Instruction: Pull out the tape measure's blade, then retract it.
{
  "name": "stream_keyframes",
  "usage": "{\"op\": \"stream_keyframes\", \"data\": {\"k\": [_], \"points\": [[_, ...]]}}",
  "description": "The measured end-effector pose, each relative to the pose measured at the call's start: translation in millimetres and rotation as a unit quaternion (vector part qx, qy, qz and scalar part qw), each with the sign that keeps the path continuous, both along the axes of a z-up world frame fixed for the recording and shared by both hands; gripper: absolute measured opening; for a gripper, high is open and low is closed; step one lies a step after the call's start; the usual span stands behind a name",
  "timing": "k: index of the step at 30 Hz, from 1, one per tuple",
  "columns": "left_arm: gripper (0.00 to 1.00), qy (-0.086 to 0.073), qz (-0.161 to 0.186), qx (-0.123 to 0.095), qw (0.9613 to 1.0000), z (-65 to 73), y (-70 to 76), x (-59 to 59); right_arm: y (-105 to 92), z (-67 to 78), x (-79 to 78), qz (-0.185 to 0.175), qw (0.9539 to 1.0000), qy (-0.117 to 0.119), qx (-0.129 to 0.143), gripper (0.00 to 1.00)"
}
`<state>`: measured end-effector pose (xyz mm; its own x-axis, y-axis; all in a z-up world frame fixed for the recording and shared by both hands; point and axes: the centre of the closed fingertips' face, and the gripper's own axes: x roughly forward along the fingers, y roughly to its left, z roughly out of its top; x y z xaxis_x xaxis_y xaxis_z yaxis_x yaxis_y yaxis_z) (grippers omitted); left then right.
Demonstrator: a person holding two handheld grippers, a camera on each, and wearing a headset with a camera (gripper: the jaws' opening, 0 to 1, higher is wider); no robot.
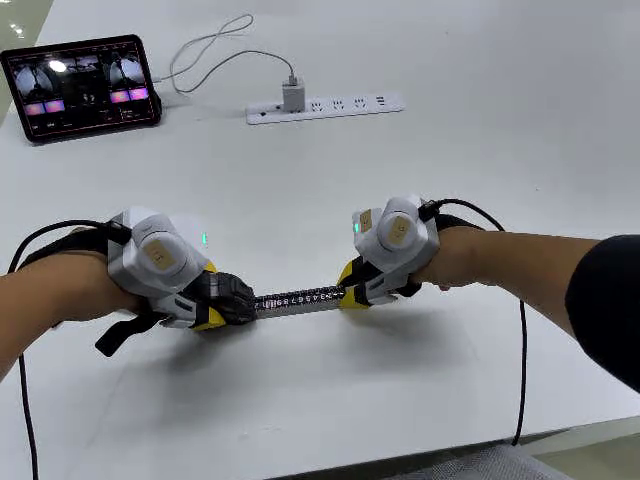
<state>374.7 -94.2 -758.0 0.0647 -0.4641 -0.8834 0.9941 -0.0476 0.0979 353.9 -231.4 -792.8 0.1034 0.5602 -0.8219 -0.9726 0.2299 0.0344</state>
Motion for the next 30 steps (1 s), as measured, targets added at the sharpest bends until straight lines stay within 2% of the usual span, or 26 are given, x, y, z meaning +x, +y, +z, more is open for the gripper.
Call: {"op": "stream_keyframes", "data": {"k": [30], "points": [[0.31,0.0,0.004,-0.002,1.0,-0.1,0.7,0.2,-19.9,0.0,-2.1,-0.003,1.0,-0.005,-0.007,0.08]]}}
